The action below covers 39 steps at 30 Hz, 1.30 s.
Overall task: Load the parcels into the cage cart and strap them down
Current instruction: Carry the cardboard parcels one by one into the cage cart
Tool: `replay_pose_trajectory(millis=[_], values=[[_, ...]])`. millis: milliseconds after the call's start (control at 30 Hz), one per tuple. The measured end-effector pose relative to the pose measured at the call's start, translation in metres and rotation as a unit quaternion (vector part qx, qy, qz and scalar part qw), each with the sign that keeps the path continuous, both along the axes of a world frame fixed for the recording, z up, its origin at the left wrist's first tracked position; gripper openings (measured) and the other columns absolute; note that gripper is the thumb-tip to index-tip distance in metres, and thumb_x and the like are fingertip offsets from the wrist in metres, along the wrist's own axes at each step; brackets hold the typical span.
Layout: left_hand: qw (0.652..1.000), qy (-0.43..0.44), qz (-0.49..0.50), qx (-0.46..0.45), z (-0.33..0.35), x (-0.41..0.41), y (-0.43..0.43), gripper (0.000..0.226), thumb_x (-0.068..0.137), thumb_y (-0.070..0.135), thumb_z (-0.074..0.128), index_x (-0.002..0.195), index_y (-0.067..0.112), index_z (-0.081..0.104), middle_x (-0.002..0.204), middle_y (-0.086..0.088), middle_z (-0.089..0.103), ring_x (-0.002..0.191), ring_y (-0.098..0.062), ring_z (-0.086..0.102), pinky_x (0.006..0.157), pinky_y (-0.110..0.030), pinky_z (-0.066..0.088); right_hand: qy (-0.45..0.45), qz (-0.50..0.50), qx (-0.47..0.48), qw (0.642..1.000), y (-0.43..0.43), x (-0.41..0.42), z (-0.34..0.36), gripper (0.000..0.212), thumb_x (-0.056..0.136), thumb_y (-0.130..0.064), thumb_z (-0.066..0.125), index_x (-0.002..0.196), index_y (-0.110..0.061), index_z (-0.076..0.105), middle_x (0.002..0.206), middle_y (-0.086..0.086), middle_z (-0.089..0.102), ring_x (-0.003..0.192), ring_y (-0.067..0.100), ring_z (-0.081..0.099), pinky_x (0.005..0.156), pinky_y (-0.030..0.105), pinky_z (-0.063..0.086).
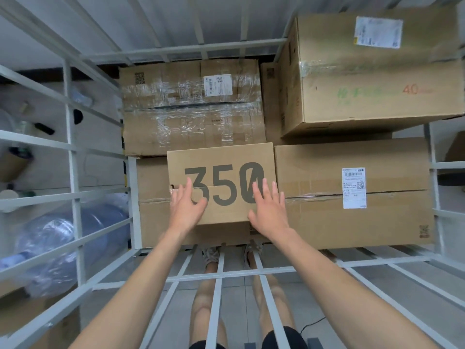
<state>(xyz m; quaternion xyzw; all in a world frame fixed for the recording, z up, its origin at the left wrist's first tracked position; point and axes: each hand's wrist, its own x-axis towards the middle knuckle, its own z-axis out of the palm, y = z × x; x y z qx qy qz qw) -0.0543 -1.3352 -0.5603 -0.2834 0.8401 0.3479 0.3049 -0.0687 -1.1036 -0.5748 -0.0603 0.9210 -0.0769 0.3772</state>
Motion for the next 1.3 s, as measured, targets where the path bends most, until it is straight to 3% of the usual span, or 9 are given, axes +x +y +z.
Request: replay_pose_trajectory(millis=[333,500,600,833,1000,1133,1300], values=[[0.979,0.078,-0.188,-0.014,0.167,0.030,0.065,0.076,0.099,0.042,0.051,0.161,0.033,0.008,0.169,-0.003,0.006,0.155,-0.022,-0.007,0.125,-0.046,0.001,0.035,-0.063,-0.031,0.997,0.022,0.051,0.171,0.080,0.099,-0.044,0.042,0.159,-0.026,-0.008,0.166,0.007,-0.016,0.151,0.035,-0.018,0.122,0.055,-0.003],[0.968,0.103,-0.230,0.019,0.229,0.047,0.091,0.073,0.100,0.048,0.049,0.160,0.034,0.010,0.169,0.000,0.007,0.155,-0.020,-0.005,0.124,-0.044,0.002,0.089,-0.175,-0.032,0.980,0.037,0.073,0.243,0.080,0.098,-0.046,0.042,0.159,-0.027,-0.006,0.167,0.004,-0.014,0.152,0.033,-0.015,0.122,0.053,-0.001],[0.958,0.113,-0.261,0.040,0.255,0.049,0.111,0.072,0.099,0.047,0.050,0.160,0.034,0.014,0.168,-0.001,0.011,0.156,-0.022,-0.001,0.125,-0.049,0.008,0.105,-0.247,-0.030,0.963,0.048,0.088,0.276,0.079,0.099,-0.046,0.041,0.159,-0.028,-0.008,0.166,0.004,-0.016,0.152,0.032,-0.016,0.121,0.051,-0.004],[0.920,0.147,-0.354,0.082,0.315,0.052,0.201,0.070,0.100,0.039,0.053,0.161,0.028,0.019,0.167,0.000,0.020,0.156,-0.022,0.006,0.123,-0.042,0.013,0.160,-0.405,-0.044,0.899,0.105,0.146,0.334,0.075,0.102,-0.043,0.037,0.159,-0.028,-0.008,0.166,0.002,-0.019,0.152,0.027,-0.019,0.121,0.045,-0.008],[0.881,0.150,-0.430,0.131,0.353,0.077,0.301,0.070,0.099,0.036,0.053,0.160,0.027,0.020,0.167,0.004,0.021,0.155,-0.017,0.008,0.125,-0.040,0.014,0.180,-0.506,-0.073,0.840,0.173,0.202,0.360,0.077,0.102,-0.035,0.046,0.160,-0.028,-0.004,0.167,0.000,-0.016,0.153,0.026,-0.016,0.123,0.042,0.003],[0.842,0.159,-0.495,0.146,0.372,0.103,0.401,0.069,0.099,0.040,0.053,0.160,0.028,0.022,0.165,0.003,0.025,0.153,-0.017,0.020,0.124,-0.042,0.021,0.214,-0.571,-0.064,0.790,0.256,0.243,0.372,0.074,0.102,-0.040,0.046,0.160,-0.028,0.003,0.167,-0.001,-0.013,0.154,0.028,-0.006,0.123,0.043,0.016],[0.802,0.175,-0.546,0.165,0.395,0.139,0.525,0.068,0.100,0.038,0.054,0.159,0.027,0.023,0.164,0.002,0.029,0.151,-0.016,0.024,0.122,-0.040,0.025,0.267,-0.616,-0.048,0.739,0.368,0.283,0.393,0.066,0.100,-0.037,0.046,0.159,-0.026,0.017,0.168,0.002,0.004,0.153,0.031,0.011,0.123,0.045,0.017]])
